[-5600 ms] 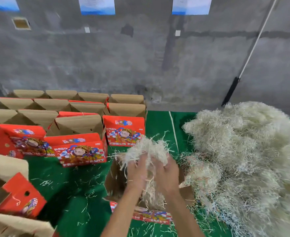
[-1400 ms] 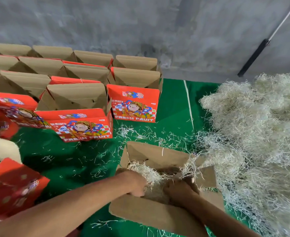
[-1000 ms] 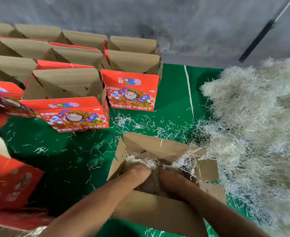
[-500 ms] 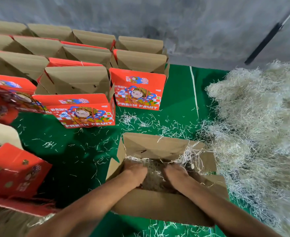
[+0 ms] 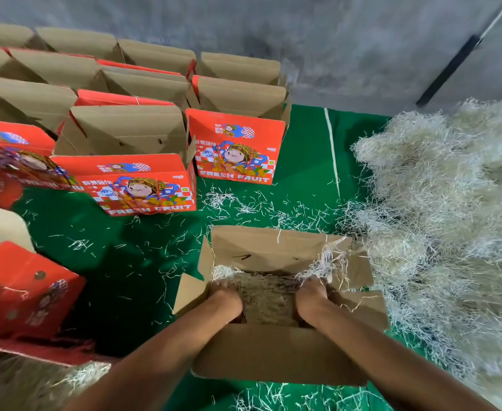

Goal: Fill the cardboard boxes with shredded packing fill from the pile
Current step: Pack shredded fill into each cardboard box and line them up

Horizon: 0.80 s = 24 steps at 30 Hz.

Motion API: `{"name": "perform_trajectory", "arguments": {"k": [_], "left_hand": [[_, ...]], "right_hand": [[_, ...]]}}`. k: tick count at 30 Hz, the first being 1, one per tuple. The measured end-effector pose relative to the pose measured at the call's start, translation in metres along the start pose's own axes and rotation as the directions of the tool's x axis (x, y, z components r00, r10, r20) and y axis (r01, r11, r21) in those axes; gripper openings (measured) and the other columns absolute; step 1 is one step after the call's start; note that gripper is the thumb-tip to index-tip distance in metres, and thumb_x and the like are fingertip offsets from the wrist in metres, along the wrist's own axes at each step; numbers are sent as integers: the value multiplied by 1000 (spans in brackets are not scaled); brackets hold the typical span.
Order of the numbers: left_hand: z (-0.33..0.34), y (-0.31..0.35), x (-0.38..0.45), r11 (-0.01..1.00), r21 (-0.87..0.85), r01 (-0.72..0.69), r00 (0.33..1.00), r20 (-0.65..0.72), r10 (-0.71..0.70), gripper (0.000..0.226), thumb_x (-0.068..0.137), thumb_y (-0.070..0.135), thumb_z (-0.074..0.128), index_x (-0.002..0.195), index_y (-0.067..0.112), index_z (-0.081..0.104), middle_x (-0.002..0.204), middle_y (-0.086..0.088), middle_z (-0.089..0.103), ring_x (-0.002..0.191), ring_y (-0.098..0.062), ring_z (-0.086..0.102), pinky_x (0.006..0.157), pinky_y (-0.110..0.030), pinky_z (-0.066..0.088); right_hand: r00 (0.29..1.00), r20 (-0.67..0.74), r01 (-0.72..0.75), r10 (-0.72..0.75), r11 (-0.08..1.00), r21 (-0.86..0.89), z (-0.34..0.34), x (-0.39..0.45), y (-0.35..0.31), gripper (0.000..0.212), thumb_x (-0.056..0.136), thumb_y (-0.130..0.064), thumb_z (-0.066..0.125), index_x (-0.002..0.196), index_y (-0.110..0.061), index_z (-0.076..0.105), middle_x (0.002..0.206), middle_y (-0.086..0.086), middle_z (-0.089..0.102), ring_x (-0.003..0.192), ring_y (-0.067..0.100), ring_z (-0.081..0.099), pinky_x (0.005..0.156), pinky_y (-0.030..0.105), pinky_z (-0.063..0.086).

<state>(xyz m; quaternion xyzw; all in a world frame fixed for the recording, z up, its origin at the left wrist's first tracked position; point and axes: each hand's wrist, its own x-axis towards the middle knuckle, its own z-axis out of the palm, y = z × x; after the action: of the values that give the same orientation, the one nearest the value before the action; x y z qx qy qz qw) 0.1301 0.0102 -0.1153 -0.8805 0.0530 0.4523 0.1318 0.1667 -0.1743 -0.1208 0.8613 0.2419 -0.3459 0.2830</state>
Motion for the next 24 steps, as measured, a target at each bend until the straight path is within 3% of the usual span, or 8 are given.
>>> {"name": "perform_trajectory", "arguments": {"k": [3, 6, 10, 13, 17, 19, 21, 24], "left_hand": [[-3, 6, -1, 995, -100, -12, 999, -44, 7, 48, 100, 19, 51, 147, 8, 43, 157, -17, 31, 143, -35, 29, 117, -47, 26], [-13, 20, -8, 974, -226, -35, 997, -79, 18, 35, 97, 10, 56, 131, 0, 58, 138, -17, 56, 124, -30, 56, 105, -39, 46], [-40, 51, -21, 872, -453, -184, 974, -200, 101, 44, 92, 1, 52, 136, -1, 52, 133, -20, 58, 116, -34, 61, 89, -37, 50], [-47, 73, -16, 708, -667, -232, 973, -164, 165, 43, 100, 2, 43, 143, 5, 46, 140, -19, 53, 121, -34, 56, 91, -36, 44], [-43, 68, 0, 607, -770, -195, 980, -180, 86, 45, 110, 27, 22, 145, 7, 42, 151, -19, 41, 138, -29, 40, 108, -34, 31], [-36, 68, 12, 653, -716, -245, 963, -259, 76, 38, 109, 31, 27, 116, 16, 62, 128, -15, 58, 125, -24, 49, 97, -32, 36], [-37, 71, 15, 604, -761, -236, 970, -217, 107, 30, 103, 33, 41, 96, 18, 66, 112, -13, 66, 113, -25, 59, 90, -28, 43], [-43, 73, 24, 467, -869, -163, 986, -151, 64, 29, 100, 22, 45, 116, 10, 67, 125, -18, 64, 114, -30, 62, 91, -30, 49]], "right_hand": [[993, -91, 91, -76, 980, 175, -8, -8, 4, 30, 95, -4, 53, 122, -5, 65, 125, 14, 62, 121, 31, 57, 105, 43, 46], [966, -258, 78, 24, 923, 377, -15, -15, 9, 24, 92, -1, 55, 113, -7, 64, 105, 9, 62, 103, 31, 63, 89, 41, 54], [984, -117, -89, 132, 944, 319, -18, -13, 9, 36, 100, -8, 52, 135, -9, 58, 132, 13, 61, 122, 30, 60, 96, 37, 53], [1000, 23, 3, -14, 914, 405, -8, -3, 10, 43, 106, -16, 42, 148, -8, 46, 153, 15, 44, 139, 32, 45, 112, 44, 41], [998, -61, 59, -32, 851, 522, 3, -5, 12, 50, 96, -27, 56, 143, -12, 50, 143, 13, 55, 128, 30, 56, 105, 37, 47], [995, -92, 89, -44, 822, 563, 4, -6, 10, 53, 91, -22, 61, 141, -9, 51, 140, 16, 57, 126, 30, 58, 103, 37, 48], [994, -83, 102, -66, 813, 574, 3, -6, 7, 45, 90, -18, 62, 134, -6, 57, 135, 20, 58, 120, 33, 60, 100, 39, 50], [987, -144, 139, -70, 827, 545, 7, -9, 7, 36, 85, -21, 66, 119, -8, 67, 120, 19, 65, 107, 33, 66, 88, 38, 54]]}}
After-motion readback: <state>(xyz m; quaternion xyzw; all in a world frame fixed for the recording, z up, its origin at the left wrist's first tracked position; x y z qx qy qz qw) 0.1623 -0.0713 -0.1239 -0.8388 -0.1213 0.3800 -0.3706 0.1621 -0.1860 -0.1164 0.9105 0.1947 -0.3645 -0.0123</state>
